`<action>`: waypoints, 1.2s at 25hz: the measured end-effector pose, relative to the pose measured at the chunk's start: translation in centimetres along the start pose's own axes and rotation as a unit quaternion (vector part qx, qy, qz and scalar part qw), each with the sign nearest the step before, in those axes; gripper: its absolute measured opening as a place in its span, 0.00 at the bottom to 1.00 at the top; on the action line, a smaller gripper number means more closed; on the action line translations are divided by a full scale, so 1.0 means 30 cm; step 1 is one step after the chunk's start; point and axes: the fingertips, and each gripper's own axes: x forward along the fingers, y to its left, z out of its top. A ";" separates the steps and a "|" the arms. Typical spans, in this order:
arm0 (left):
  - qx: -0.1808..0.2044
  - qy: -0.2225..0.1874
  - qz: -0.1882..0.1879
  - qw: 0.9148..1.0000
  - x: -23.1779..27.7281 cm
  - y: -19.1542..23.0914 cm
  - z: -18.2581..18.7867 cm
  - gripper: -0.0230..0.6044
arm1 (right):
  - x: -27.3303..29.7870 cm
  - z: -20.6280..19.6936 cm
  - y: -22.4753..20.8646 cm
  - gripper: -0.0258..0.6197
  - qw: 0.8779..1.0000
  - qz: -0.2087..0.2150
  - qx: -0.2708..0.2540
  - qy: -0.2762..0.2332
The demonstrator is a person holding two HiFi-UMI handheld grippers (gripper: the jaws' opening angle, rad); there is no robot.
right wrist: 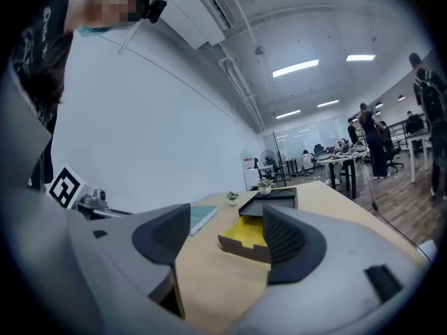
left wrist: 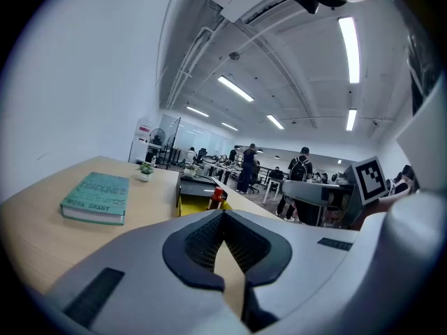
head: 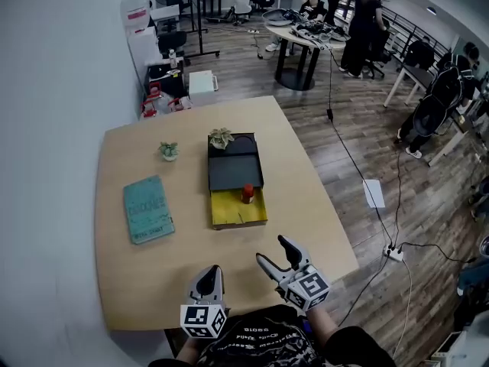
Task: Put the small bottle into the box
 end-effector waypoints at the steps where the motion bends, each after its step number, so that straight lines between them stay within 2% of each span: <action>1: 0.001 -0.001 -0.002 1.000 -0.001 -0.005 0.002 0.04 | -0.014 -0.015 0.006 0.54 1.000 -0.002 0.002 0.002; 8: 0.006 -0.009 -0.012 1.000 -0.012 -0.028 0.008 0.04 | -0.103 -0.067 -0.007 0.54 0.998 -0.052 0.026 -0.006; 13: 0.008 -0.012 -0.014 1.000 -0.017 -0.026 0.002 0.04 | -0.109 -0.100 0.021 0.54 0.999 -0.042 0.019 0.009; 16: 0.007 -0.013 -0.014 1.000 -0.022 -0.028 0.003 0.04 | -0.104 -0.098 0.048 0.41 0.999 -0.029 -0.003 0.016; 19: 0.006 -0.014 -0.013 1.000 -0.027 -0.030 0.004 0.04 | -0.094 -0.095 0.077 0.34 1.000 -0.011 -0.015 0.021; 20: 0.005 -0.014 -0.013 1.000 -0.027 -0.029 0.003 0.04 | -0.091 -0.097 0.083 0.33 1.000 -0.007 -0.015 0.022; 21: 0.005 -0.015 -0.012 1.000 -0.027 -0.027 0.001 0.04 | -0.088 -0.098 0.088 0.25 1.000 -0.004 -0.013 0.021; 22: 0.004 -0.015 -0.011 1.000 -0.027 -0.026 0.001 0.04 | -0.085 -0.096 0.092 0.25 1.000 -0.001 -0.008 0.020; 24: 0.002 -0.016 -0.010 1.000 -0.027 -0.025 0.001 0.04 | -0.084 -0.088 0.097 0.15 1.000 0.003 -0.004 0.018; 26: 0.001 -0.017 -0.010 1.000 -0.026 -0.024 0.004 0.04 | -0.084 -0.089 0.094 0.12 1.000 0.000 -0.005 0.021; 27: 0.002 -0.017 -0.010 1.000 -0.024 -0.024 0.005 0.04 | -0.083 -0.089 0.092 0.05 1.000 -0.001 -0.004 0.021; 30: 0.004 -0.018 -0.012 1.000 -0.019 -0.028 0.007 0.04 | -0.084 -0.088 0.090 0.04 1.000 0.004 -0.006 0.015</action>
